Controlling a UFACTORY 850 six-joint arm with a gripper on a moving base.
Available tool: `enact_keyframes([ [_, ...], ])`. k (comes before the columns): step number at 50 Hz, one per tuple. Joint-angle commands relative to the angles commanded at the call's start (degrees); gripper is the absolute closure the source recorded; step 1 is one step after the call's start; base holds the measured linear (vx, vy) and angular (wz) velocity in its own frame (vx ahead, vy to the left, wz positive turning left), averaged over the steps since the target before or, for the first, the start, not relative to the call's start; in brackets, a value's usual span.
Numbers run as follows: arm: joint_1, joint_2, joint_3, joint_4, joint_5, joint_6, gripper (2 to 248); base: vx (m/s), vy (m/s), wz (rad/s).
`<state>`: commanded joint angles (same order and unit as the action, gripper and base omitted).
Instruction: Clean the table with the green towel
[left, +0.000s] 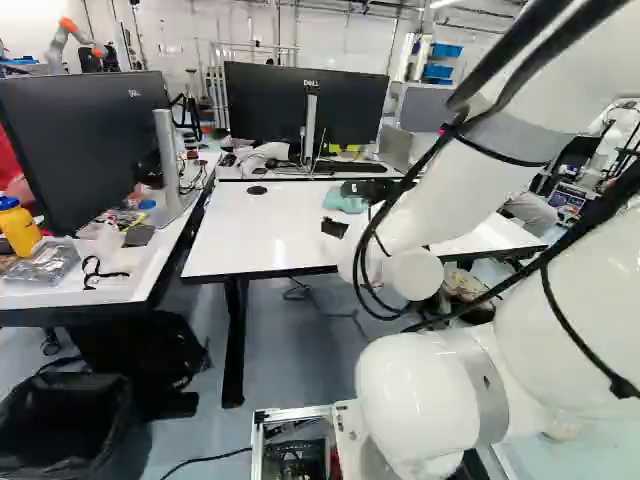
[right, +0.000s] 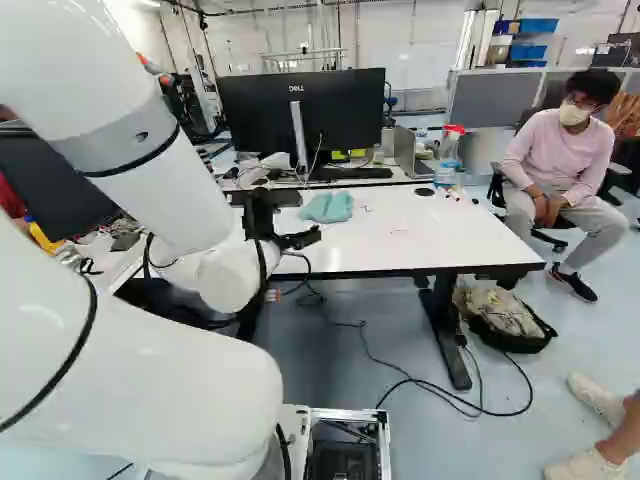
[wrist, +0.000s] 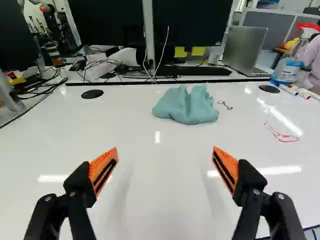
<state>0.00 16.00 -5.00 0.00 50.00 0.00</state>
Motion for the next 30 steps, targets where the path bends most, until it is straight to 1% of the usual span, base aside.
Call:
enact_keyframes([
  [30, 0.0, 0.0, 0.0, 0.0, 0.0, 0.0, 3, 0.0, 0.0, 0.0],
])
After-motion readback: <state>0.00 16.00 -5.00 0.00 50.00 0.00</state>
